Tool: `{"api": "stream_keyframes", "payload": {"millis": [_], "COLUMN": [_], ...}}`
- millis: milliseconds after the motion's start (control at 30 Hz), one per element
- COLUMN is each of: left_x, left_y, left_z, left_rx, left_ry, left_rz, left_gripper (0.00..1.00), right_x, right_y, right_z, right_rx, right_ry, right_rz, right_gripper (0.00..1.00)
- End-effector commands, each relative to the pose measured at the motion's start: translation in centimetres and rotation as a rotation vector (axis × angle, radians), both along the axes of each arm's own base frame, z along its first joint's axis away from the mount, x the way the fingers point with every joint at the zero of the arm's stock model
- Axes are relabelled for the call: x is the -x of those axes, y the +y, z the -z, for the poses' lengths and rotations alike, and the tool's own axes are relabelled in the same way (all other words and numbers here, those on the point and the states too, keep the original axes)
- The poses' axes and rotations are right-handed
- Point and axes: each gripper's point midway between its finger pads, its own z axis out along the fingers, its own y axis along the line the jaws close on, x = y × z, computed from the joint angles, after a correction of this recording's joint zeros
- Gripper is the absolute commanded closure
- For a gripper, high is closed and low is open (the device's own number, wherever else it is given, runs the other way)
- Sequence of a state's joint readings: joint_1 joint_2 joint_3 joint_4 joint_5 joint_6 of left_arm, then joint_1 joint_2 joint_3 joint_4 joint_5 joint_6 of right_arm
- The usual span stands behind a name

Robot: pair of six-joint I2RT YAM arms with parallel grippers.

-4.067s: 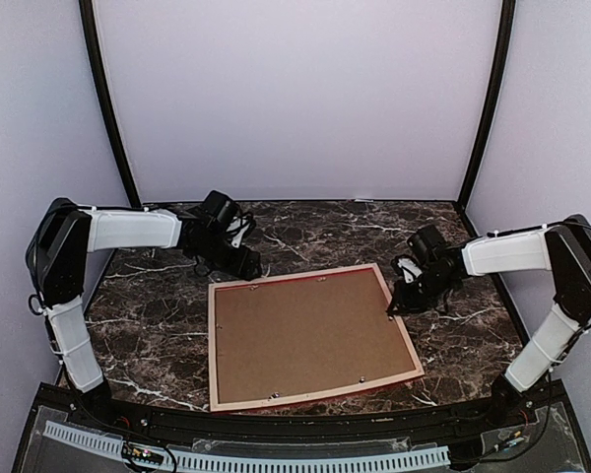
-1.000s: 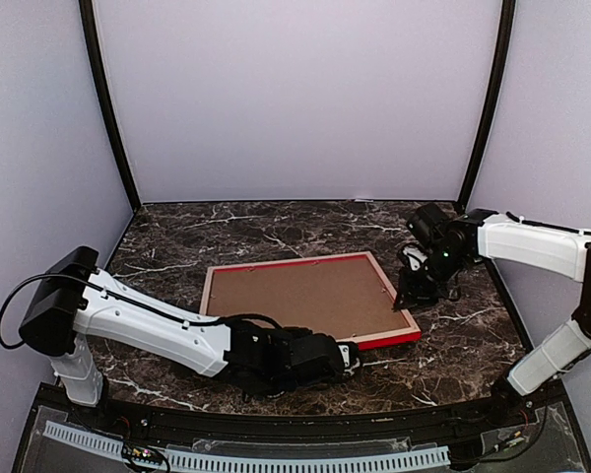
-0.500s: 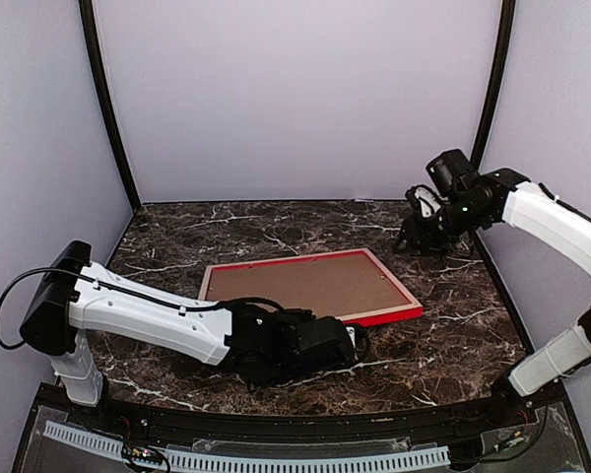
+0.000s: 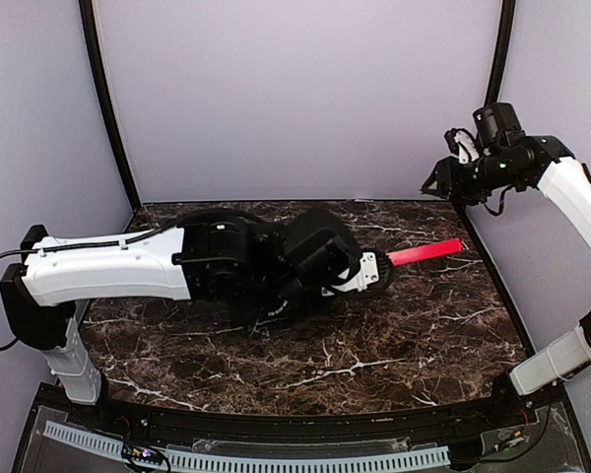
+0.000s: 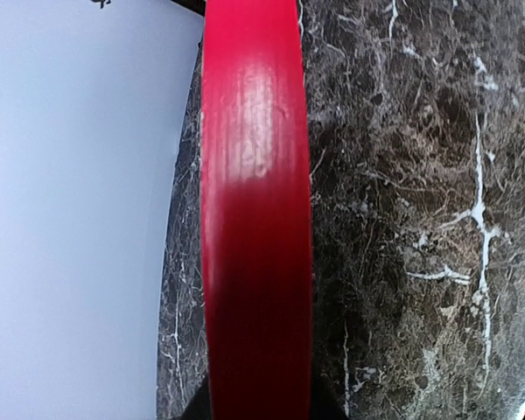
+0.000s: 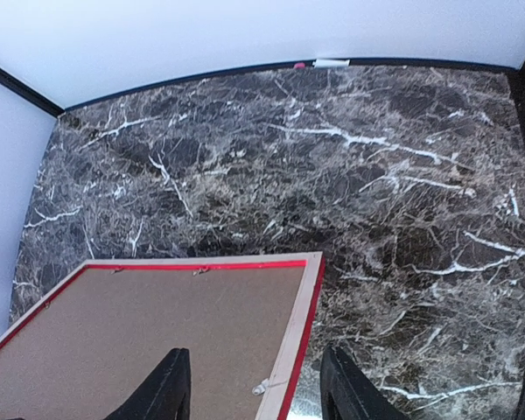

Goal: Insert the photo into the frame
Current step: Pass from the right arm to the left, then pass from the left arm to the right

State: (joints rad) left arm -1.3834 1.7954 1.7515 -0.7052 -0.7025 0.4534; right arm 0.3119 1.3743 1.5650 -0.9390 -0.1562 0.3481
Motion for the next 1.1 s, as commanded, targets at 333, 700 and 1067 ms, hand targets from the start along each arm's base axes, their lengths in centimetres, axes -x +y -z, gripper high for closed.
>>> {"api": "stream_keyframes", "payload": {"millis": [333, 700, 1067], "left_x": [-5.3, -8.2, -8.3], "left_y": [4.9, 8.9, 9.5], "left_z": [-14.9, -12.1, -11.2], "left_rx": [0.438, 0.269, 0.168], "left_ry": [0.244, 0.294, 0.284], "left_rz": [-0.022, 0.003, 0.109], "left_gripper": [1.0, 1.0, 1.0], "right_x": [-0.5, 3.2, 6.2], "right_y": [-2.2, 4.7, 13.3], "right_z": [-6.3, -9.8, -10.8], "right_rx": [-0.046, -0.081, 0.121], "right_ry": [-0.224, -0.44, -0.589], "right_rz": [-0.013, -0.386, -0.826], "right_gripper": [0.45, 0.28, 0.2]}}
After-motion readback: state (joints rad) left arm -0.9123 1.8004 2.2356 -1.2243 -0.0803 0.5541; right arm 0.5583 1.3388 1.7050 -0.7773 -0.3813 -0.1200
